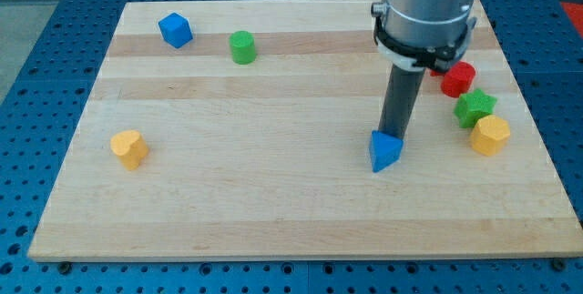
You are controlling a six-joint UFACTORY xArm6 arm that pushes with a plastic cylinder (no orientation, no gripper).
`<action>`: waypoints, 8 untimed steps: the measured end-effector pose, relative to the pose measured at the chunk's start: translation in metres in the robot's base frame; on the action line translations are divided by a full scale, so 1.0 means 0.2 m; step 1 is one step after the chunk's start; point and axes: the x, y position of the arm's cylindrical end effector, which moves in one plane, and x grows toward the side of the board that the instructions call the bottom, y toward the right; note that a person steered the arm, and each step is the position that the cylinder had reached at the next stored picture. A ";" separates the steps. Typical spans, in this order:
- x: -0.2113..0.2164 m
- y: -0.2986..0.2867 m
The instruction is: Slide the blue triangle closer to the yellow hexagon
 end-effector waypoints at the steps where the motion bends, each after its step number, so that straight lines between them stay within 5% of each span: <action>1: 0.04 -0.01; 3: -0.12 -0.24; 5: 0.12 -0.35; 8: 0.13 0.17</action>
